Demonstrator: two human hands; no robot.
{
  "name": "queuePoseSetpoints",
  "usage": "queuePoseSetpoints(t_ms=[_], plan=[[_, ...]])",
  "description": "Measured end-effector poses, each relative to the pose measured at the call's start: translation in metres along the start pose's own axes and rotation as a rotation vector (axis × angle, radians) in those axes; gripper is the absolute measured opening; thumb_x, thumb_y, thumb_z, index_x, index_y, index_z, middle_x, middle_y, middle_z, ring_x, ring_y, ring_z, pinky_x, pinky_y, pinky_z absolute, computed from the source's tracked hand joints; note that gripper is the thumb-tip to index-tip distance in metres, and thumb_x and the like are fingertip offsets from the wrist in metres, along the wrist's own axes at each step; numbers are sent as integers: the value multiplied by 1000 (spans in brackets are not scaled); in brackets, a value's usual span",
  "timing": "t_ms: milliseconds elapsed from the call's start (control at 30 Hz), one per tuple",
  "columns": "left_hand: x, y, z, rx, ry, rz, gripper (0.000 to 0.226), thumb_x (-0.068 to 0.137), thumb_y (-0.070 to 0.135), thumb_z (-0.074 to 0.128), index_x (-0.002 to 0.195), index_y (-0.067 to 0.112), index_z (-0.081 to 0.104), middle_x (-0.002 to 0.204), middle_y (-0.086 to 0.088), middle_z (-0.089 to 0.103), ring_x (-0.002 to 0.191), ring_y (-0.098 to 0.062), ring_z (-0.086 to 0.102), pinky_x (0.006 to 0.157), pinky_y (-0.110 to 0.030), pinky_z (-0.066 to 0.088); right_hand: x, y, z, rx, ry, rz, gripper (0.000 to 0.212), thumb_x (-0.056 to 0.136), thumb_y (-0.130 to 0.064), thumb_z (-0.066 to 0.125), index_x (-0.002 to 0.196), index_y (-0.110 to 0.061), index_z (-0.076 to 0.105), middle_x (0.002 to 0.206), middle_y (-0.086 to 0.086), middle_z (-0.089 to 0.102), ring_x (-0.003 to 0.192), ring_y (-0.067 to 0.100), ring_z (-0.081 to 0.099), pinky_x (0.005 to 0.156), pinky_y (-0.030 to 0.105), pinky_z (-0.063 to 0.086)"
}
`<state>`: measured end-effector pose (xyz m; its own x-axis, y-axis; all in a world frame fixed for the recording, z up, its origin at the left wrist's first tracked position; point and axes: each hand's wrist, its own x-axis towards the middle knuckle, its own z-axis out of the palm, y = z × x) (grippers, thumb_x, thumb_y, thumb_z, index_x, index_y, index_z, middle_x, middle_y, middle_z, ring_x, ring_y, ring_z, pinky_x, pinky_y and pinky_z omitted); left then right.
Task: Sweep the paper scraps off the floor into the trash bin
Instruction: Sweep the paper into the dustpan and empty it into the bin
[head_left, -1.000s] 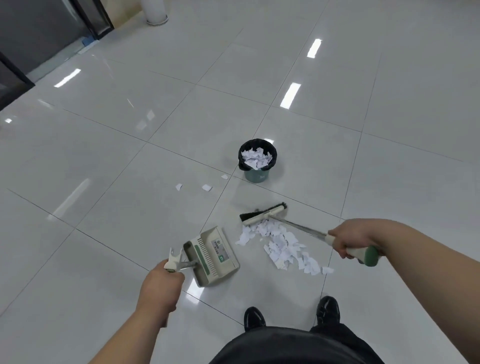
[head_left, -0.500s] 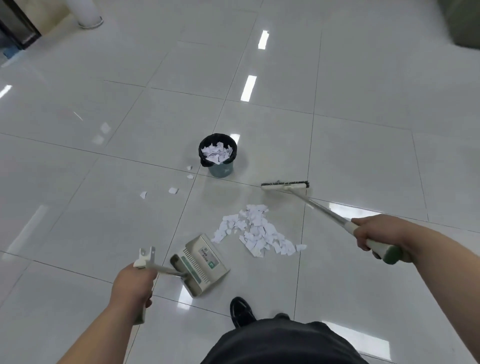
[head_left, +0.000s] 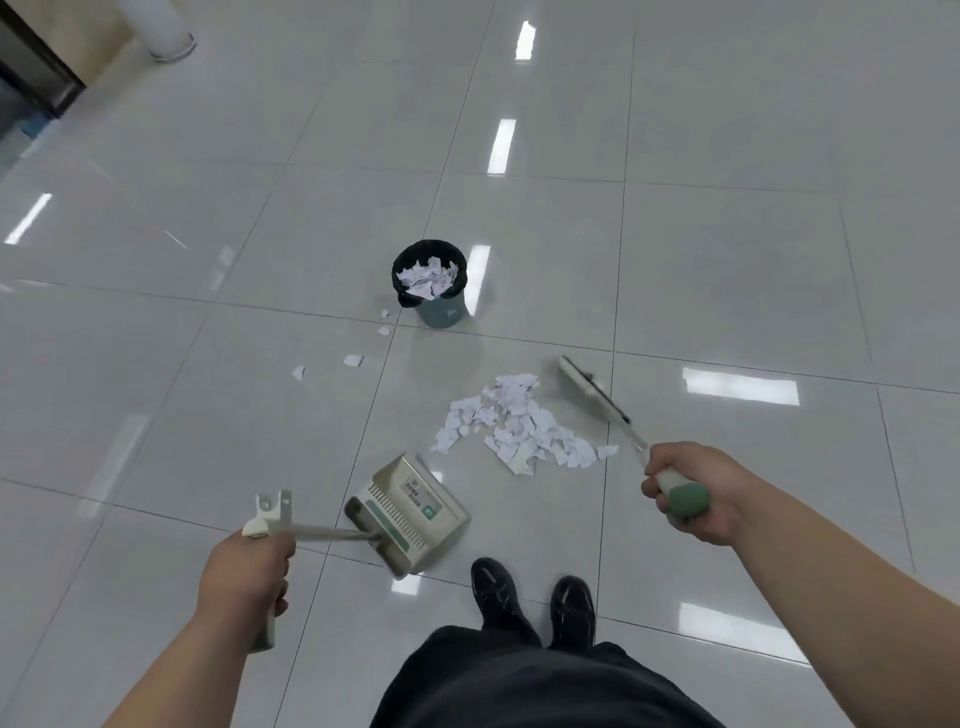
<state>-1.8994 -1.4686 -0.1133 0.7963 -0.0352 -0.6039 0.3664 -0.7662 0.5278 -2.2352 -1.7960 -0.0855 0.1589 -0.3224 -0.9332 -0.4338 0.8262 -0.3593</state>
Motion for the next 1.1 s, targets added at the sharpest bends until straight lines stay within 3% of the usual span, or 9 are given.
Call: queuePoseSetpoints(t_ms=[133, 233, 367, 500, 667, 867, 1100], plan=[[-6, 1, -3, 0, -2, 19, 15, 85, -2, 54, 79, 11, 47, 65, -11, 42, 51, -20, 34, 48, -26, 34, -31, -7, -10, 265, -79, 67, 25, 78, -7, 56, 102, -9, 49, 65, 7, 53, 38, 13, 44, 30, 16, 34], [2, 8, -11, -3, -30, 28, 15, 85, -3, 53, 80, 10, 48, 65, -11, 43, 51, -20, 35, 50, -27, 34, -54, -9, -14, 331, -99, 64, 33, 73, -8, 56, 105, -6, 49, 63, 6, 52, 35, 11, 43, 26, 17, 32], [32, 19, -27, -19, -63, 26, 16, 86, -4, 53, 82, 11, 48, 65, -10, 41, 50, -19, 32, 51, -26, 32, -69, 6, -2, 230, 34, 18, 22, 82, -8, 55, 103, -4, 51, 62, 10, 54, 35, 13, 43, 29, 16, 31], [69, 26, -49, 18, -127, 52, 16, 84, -3, 52, 80, 11, 46, 65, -10, 40, 50, -19, 32, 50, -25, 33, -72, 32, 39, 67, 216, -33, 18, 82, -5, 59, 100, -4, 57, 59, 11, 58, 40, 14, 44, 41, 18, 33], [111, 31, -76, 48, -231, 70, 15, 84, -3, 51, 79, 10, 46, 66, -10, 39, 50, -19, 31, 47, -24, 32, -54, 57, 105, 101, 309, -12, 22, 85, -1, 57, 107, -2, 57, 67, 13, 59, 36, 14, 50, 42, 18, 37], [152, 39, -101, 23, -288, 37, 17, 85, -5, 54, 80, 9, 48, 65, -10, 41, 49, -19, 33, 49, -25, 31, -19, 77, 194, 471, 203, 45, 28, 82, -4, 51, 109, -11, 48, 68, 9, 51, 37, 14, 50, 32, 18, 35], [180, 36, -126, -28, -294, -1, 15, 86, -4, 57, 80, 8, 50, 63, -11, 45, 49, -20, 38, 50, -27, 34, -20, 76, 275, 630, 31, 34, 22, 86, -8, 50, 107, -11, 45, 67, 7, 47, 38, 13, 41, 29, 18, 30]])
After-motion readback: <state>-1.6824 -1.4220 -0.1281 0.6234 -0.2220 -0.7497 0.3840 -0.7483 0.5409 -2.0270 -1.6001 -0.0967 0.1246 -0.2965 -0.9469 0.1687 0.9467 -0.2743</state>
